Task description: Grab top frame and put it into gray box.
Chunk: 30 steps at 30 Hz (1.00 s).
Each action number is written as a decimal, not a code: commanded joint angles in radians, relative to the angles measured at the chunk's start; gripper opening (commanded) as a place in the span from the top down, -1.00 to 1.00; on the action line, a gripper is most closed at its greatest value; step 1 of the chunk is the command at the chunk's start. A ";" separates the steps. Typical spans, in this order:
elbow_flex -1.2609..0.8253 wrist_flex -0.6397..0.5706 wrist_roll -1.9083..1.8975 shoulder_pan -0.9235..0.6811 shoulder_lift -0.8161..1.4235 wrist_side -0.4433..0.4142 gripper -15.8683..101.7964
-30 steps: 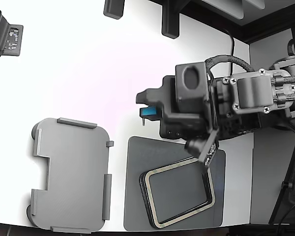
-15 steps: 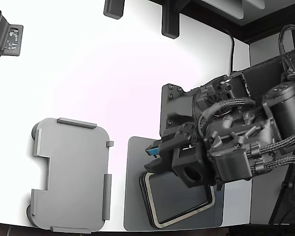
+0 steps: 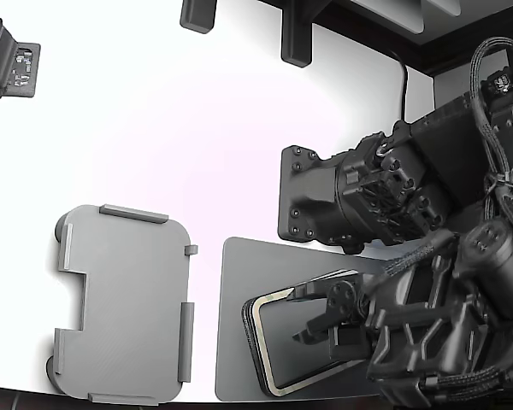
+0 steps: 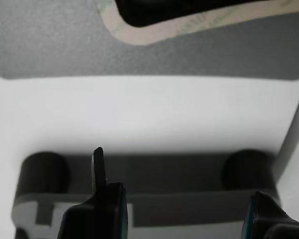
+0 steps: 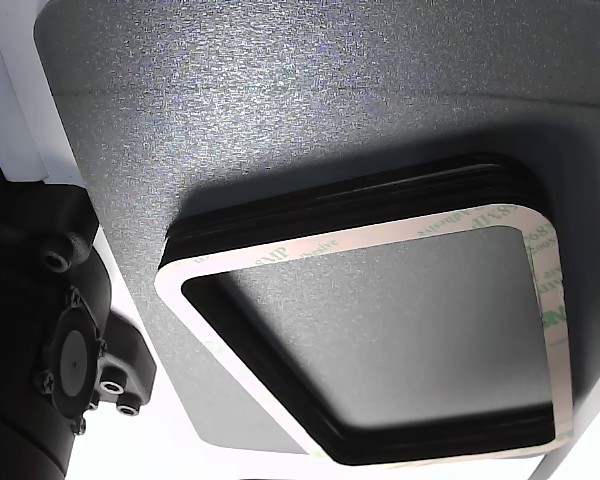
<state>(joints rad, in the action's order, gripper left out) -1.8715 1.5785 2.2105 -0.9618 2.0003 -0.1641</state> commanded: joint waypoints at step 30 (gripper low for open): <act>0.077 -0.071 -0.164 -0.494 -0.255 0.106 -0.87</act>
<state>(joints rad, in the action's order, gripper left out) -1.8270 1.5110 2.0494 -1.4573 1.7349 -0.0614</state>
